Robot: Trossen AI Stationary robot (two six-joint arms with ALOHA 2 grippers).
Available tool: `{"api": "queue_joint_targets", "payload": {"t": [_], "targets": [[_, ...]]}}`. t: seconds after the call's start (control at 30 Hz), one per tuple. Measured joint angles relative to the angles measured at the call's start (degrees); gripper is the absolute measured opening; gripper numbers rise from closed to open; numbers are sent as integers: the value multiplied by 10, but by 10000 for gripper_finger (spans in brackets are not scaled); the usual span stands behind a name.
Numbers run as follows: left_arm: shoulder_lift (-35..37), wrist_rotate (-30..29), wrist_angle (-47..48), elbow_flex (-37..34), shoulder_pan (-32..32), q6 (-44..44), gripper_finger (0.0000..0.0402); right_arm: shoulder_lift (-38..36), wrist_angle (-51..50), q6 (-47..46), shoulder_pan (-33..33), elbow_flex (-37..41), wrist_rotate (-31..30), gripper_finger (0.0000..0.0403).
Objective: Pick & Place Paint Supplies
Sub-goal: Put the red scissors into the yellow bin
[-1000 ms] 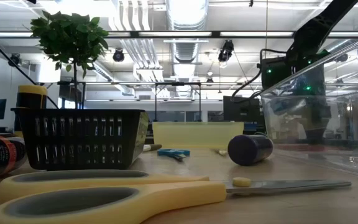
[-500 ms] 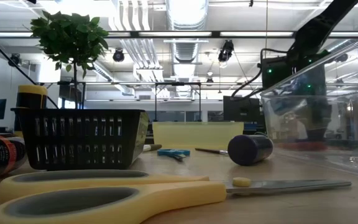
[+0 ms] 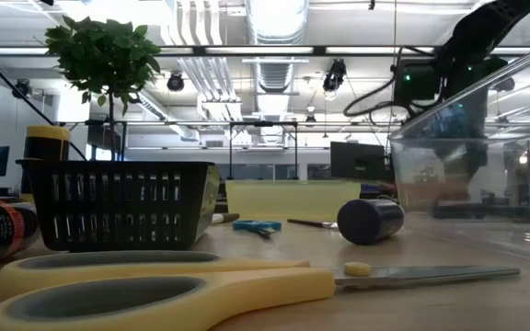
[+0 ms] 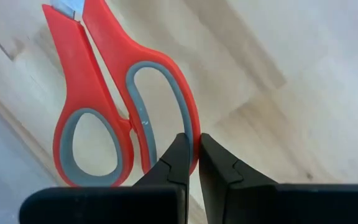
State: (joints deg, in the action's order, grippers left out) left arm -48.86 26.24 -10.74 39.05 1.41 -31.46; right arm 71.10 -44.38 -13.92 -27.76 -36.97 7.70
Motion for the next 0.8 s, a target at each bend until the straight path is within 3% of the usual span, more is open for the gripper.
{"api": "queue_joint_targets", "payload": {"t": [0.37,0.8], "targets": [[0,0,-1,0,0,-2,57,35,3,41,0,-140,-53,8],[0,0,-2,0,0,-2,57,308,-41,147,-63,-425,-79,8]]}}
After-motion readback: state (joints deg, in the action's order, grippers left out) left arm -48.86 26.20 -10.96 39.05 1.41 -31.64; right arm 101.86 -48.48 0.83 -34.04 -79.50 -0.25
